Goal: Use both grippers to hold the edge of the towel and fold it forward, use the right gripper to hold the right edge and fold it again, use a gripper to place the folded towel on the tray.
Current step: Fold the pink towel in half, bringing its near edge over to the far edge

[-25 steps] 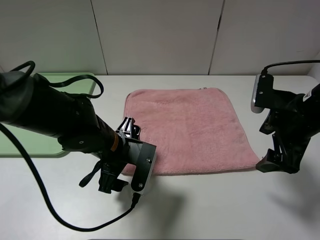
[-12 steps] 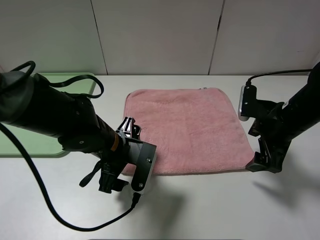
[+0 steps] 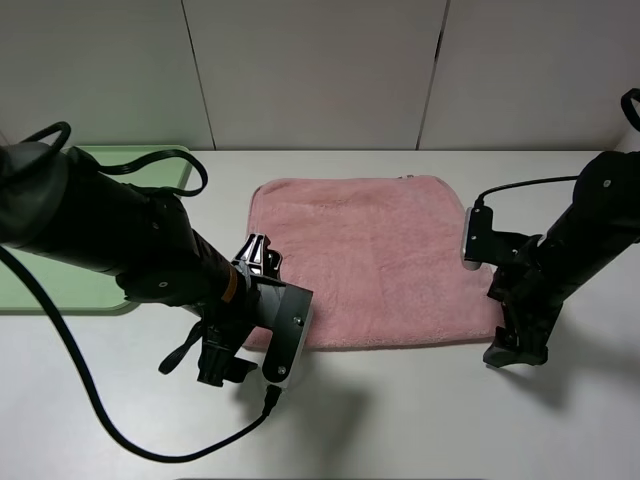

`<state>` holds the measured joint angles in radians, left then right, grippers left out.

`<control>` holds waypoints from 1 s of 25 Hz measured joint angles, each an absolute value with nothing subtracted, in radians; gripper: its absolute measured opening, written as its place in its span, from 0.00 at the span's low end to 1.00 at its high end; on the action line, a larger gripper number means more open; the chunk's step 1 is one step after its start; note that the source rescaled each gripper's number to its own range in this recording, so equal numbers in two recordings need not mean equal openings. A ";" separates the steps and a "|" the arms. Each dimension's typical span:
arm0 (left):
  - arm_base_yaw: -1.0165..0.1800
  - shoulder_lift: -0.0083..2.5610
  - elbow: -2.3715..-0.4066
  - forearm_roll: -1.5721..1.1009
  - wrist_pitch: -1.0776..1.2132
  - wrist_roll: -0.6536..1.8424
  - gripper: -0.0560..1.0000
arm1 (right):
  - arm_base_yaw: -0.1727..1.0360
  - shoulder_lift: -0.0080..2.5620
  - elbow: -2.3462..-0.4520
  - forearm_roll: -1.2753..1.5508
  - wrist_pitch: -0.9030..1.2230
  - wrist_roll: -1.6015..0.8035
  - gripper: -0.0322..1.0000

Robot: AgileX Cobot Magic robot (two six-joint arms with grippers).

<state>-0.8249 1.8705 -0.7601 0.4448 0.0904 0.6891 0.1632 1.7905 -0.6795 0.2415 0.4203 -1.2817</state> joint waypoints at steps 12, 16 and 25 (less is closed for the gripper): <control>-0.825 1.870 -0.760 0.445 0.090 0.689 0.96 | 0.163 1.806 -0.680 0.243 0.400 -1.282 1.00; -0.825 1.872 -0.760 0.445 0.091 0.689 0.92 | 0.163 1.807 -0.680 0.243 0.398 -1.278 0.96; -0.827 1.886 -0.759 0.441 0.101 0.689 0.56 | 0.163 1.809 -0.686 0.240 0.395 -1.278 0.76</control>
<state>-0.8271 1.8858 -0.7592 0.4408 0.1014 0.6891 0.1632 1.8091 -0.6857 0.2398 0.3949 -1.2775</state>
